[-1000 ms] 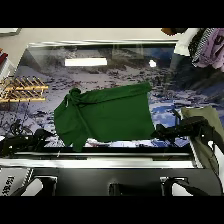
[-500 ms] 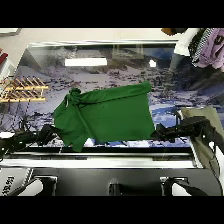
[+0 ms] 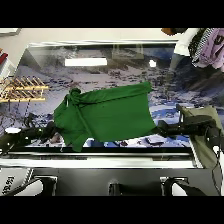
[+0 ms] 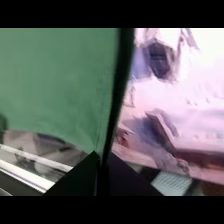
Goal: Fold the clothes and pants, and hang the long-sleeved shirts on hangers.
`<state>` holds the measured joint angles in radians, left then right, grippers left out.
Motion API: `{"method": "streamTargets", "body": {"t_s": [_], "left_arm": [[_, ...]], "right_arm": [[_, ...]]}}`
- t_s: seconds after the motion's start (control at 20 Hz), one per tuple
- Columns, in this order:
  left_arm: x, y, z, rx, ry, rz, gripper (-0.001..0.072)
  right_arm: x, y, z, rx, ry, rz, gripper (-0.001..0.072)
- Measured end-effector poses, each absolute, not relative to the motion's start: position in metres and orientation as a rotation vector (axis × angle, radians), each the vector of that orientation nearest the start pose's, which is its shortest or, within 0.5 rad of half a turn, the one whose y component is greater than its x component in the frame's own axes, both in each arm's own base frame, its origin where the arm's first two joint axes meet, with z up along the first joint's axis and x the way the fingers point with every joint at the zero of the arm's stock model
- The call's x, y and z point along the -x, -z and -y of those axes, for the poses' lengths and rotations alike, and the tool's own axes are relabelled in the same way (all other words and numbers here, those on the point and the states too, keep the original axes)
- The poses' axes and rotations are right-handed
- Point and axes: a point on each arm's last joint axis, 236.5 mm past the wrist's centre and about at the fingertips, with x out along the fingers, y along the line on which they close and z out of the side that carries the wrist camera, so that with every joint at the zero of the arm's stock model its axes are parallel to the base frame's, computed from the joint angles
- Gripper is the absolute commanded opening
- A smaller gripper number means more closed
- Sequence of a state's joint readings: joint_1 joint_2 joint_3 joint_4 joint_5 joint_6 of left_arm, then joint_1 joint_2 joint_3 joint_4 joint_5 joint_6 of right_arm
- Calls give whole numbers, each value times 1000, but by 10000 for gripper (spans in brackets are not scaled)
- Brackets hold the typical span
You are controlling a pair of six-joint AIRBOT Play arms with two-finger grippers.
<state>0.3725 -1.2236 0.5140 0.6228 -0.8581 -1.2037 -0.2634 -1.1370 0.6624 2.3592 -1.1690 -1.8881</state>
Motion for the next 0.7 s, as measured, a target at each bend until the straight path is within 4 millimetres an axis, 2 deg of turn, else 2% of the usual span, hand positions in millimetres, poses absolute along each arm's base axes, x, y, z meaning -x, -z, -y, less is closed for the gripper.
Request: {"method": "streamTargets", "body": {"t_s": [0.1, 0.2, 0.25, 0.35, 0.45, 0.55, 0.65, 0.7], "left_arm": [[-335, 72, 35, 966, 96, -1152, 26], [-364, 34, 31, 936, 152, -1079, 25], [-380, 10, 28, 914, 184, -1034, 25], [-410, -48, 23, 867, 242, -934, 25], [-432, -116, 19, 806, 294, -826, 25], [-442, -191, 15, 720, 328, -711, 25], [-436, -263, 13, 619, 333, -604, 24], [-426, -299, 12, 565, 318, -548, 25]], "right_arm": [[-310, 24, -79, -752, -324, -1268, 27], [-341, -6, -71, -735, -322, -1150, 27], [-358, -25, -67, -718, -322, -1084, 27], [-394, -77, -56, -675, -323, -934, 27], [-424, -145, -45, -624, -330, -767, 27], [-442, -229, -39, -565, -346, -586, 28], [-440, -307, -40, -503, -375, -437, 28], [-431, -345, -43, -464, -391, -373, 28]]}}
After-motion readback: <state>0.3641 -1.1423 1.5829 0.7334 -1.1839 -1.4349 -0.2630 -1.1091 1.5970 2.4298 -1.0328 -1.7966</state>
